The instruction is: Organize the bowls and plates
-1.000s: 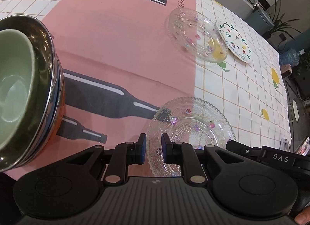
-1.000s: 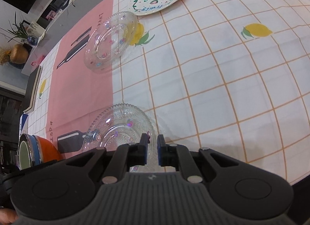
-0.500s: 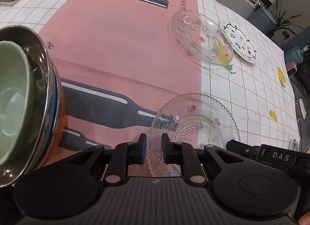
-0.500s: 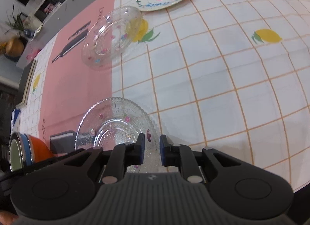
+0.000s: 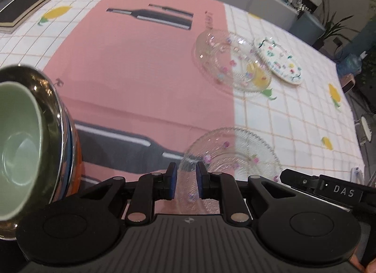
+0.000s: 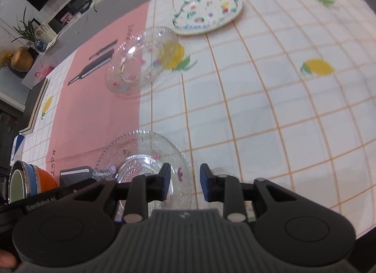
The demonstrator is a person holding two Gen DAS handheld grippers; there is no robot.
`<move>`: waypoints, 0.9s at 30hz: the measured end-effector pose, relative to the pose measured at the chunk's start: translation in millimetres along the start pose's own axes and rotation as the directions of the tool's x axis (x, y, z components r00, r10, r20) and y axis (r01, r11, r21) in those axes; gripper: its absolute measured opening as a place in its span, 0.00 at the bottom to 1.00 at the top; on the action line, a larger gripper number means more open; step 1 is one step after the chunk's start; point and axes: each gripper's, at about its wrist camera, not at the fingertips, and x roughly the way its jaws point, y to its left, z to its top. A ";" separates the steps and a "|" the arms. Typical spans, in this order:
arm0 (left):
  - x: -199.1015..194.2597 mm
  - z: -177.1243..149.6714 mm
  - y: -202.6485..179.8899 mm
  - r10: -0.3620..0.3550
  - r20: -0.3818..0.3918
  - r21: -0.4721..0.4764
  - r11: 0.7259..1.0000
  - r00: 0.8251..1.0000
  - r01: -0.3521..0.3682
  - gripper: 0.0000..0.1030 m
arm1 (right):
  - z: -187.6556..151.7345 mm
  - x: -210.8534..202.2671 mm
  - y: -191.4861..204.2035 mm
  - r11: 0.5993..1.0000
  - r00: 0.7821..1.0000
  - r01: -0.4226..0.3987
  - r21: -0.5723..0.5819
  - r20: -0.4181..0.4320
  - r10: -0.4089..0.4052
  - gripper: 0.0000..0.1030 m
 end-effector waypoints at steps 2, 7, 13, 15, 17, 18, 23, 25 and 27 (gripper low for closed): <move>-3.0 3.2 -3.4 -0.023 0.016 0.013 1.000 1.000 0.022 0.18 | -0.3 -6.1 3.9 0.999 0.998 0.032 -0.030 0.064 -0.030 0.42; -15.0 15.1 -14.7 -0.033 0.094 0.050 0.998 0.995 0.028 0.18 | 3.1 -12.2 11.0 0.984 0.975 0.150 -0.096 0.178 -0.131 0.43; -19.4 34.5 -22.1 -0.013 0.193 0.055 0.998 0.981 0.003 0.18 | 12.6 -13.6 12.5 0.968 0.948 0.221 -0.121 0.261 -0.184 0.43; -18.9 39.2 -24.3 0.001 0.222 0.056 0.998 0.975 -0.014 0.18 | 16.7 -13.3 14.4 0.967 0.943 0.217 -0.136 0.283 -0.172 0.44; -18.1 43.9 -27.0 0.006 0.250 0.068 0.997 0.968 -0.023 0.18 | 21.3 -12.3 17.2 0.965 0.941 0.217 -0.147 0.293 -0.167 0.44; -17.3 46.7 -28.7 0.006 0.261 0.072 0.997 0.965 -0.026 0.18 | 24.0 -11.3 18.0 0.967 0.943 0.209 -0.148 0.293 -0.159 0.44; -10.6 60.4 -33.8 -0.013 0.292 0.077 0.997 0.956 -0.010 0.18 | 34.0 -7.3 22.1 0.971 0.921 0.185 -0.152 0.371 -0.117 0.44; -6.6 66.8 -33.9 -0.020 0.294 0.067 0.998 0.955 0.000 0.18 | 41.5 -3.3 24.5 0.968 0.916 0.200 -0.152 0.380 -0.130 0.45; -0.4 73.8 -33.6 -0.012 0.292 0.058 0.998 0.956 -0.005 0.18 | 50.5 0.7 24.5 0.974 0.921 0.181 -0.139 0.371 -0.118 0.45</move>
